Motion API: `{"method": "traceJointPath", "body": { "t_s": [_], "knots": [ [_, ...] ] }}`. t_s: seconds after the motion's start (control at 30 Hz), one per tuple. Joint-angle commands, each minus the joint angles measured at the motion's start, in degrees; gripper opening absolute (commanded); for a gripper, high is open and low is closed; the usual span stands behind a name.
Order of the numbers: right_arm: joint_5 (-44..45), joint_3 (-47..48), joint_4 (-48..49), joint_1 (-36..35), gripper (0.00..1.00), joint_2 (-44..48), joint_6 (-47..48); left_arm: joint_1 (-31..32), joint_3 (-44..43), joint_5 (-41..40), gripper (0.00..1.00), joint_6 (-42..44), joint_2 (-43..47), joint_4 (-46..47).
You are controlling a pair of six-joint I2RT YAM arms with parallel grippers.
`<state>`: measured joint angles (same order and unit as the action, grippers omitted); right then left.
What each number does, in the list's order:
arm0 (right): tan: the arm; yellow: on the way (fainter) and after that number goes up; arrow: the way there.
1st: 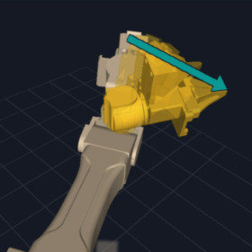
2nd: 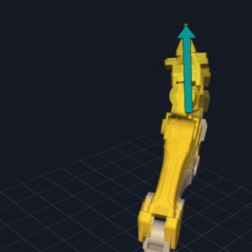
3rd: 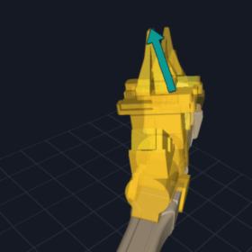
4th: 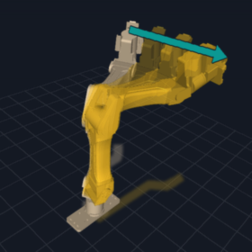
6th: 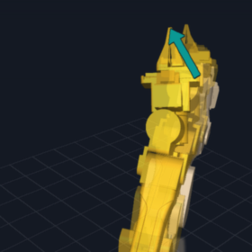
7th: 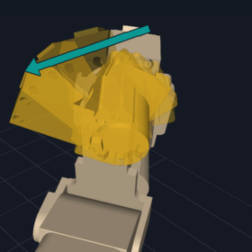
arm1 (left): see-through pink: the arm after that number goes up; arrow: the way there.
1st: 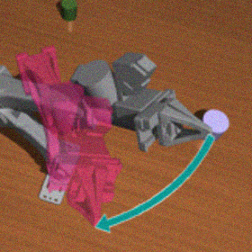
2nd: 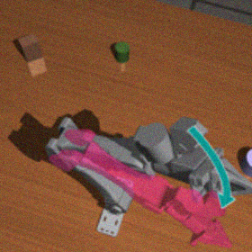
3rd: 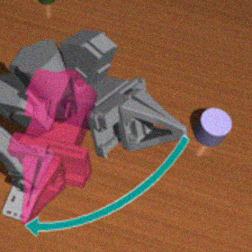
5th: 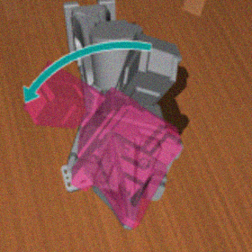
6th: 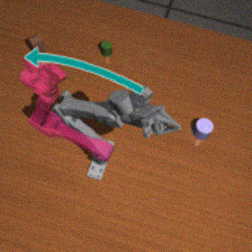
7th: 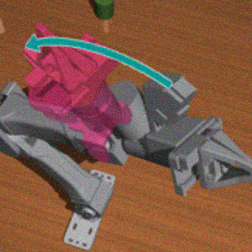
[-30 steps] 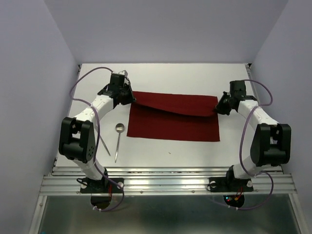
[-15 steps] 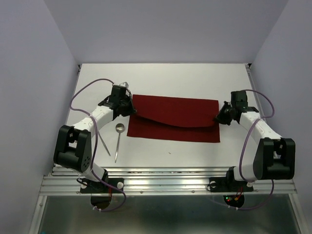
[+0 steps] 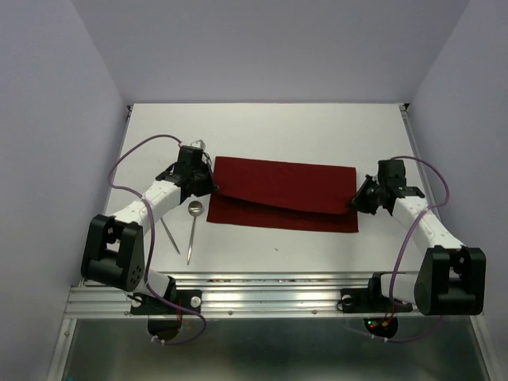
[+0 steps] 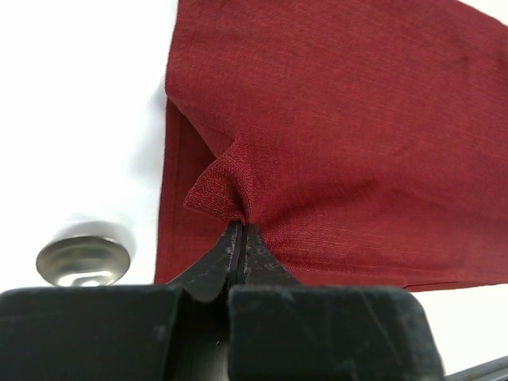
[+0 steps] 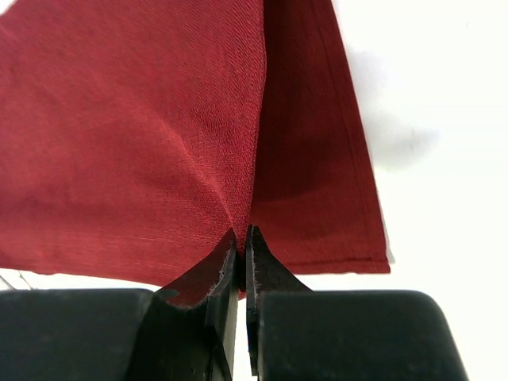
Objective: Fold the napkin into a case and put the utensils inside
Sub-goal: Fold and flatten the napkin at the center of the board.
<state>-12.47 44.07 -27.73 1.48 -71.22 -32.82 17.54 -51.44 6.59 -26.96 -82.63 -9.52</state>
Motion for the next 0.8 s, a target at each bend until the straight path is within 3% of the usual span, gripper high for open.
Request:
{"method": "traceJointPath", "body": {
  "t_s": [0.0,0.37,0.77],
  "knots": [
    [-0.5,-2.7,-1.5,0.5,0.04,2.5,-0.2,0.0,1.7,-2.4,0.0,0.2,2.6,-0.6],
    [-1.0,-6.0,-1.8,0.5,0.04,3.4,-1.1,0.0,1.8,-2.8,0.0,-0.5,1.0,-0.6],
    [0.4,-2.9,-4.9,0.5,0.03,7.0,-1.5,0.1,-0.6,-2.0,0.0,-0.6,6.3,-5.5]
  ]
}}
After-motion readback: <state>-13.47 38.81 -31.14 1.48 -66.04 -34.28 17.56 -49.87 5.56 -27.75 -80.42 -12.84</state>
